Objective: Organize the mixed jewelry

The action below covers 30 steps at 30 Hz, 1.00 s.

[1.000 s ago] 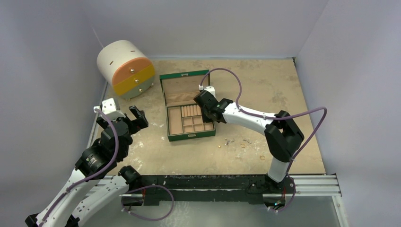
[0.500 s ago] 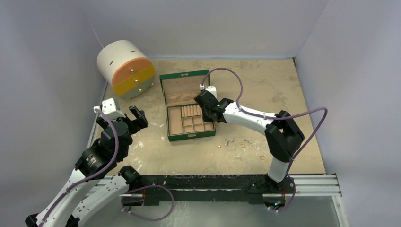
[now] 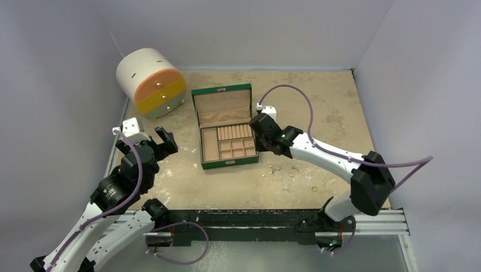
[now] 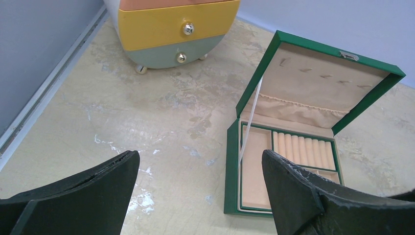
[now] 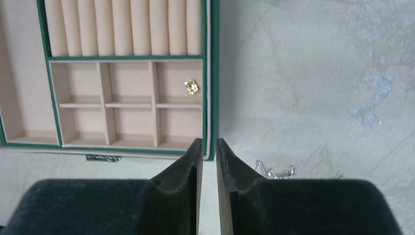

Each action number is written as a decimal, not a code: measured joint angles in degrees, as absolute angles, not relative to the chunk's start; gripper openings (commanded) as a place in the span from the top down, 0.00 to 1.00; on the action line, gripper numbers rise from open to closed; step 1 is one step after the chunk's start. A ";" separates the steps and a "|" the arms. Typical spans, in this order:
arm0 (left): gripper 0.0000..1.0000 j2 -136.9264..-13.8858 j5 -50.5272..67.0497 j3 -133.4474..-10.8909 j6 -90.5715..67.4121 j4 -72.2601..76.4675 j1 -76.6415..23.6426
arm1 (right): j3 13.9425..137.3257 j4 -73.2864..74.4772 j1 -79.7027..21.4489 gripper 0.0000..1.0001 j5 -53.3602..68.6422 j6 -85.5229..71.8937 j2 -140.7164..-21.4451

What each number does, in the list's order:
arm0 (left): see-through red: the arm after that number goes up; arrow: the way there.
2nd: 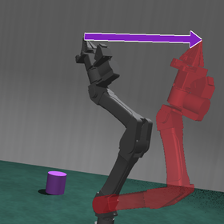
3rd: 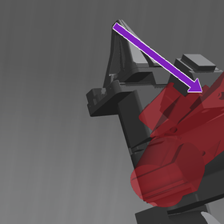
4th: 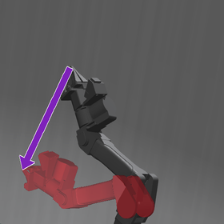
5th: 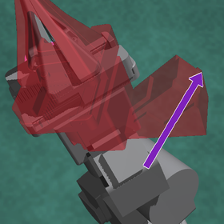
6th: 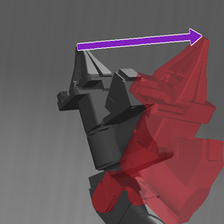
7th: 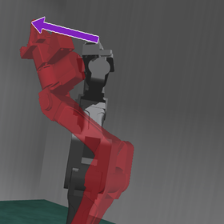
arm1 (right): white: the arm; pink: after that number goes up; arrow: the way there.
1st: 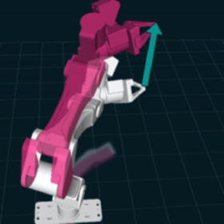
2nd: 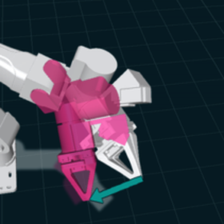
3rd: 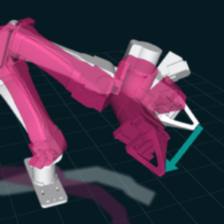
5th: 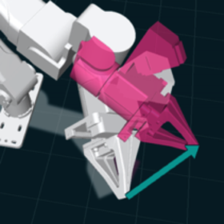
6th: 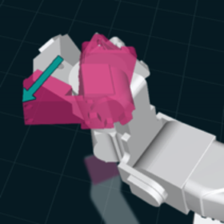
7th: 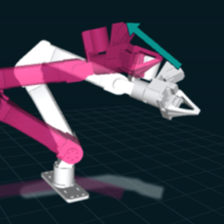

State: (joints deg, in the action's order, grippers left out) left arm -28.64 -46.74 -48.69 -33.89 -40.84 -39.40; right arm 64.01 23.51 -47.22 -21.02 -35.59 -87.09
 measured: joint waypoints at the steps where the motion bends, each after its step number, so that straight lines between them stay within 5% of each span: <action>1: 0.04 -28.67 -46.74 -48.69 -33.87 -40.84 -39.40 | 62.94 23.57 -47.22 0.79 -20.93 -35.97 -85.95; 13: 0.04 -28.99 -46.74 -48.69 -33.89 -40.84 -39.40 | 50.37 21.61 -47.20 0.71 -14.92 -36.97 -76.07; 30: 0.04 -29.19 -46.72 -48.69 -33.87 -40.84 -39.40 | 43.44 16.16 -47.20 0.67 -7.70 -36.01 -80.60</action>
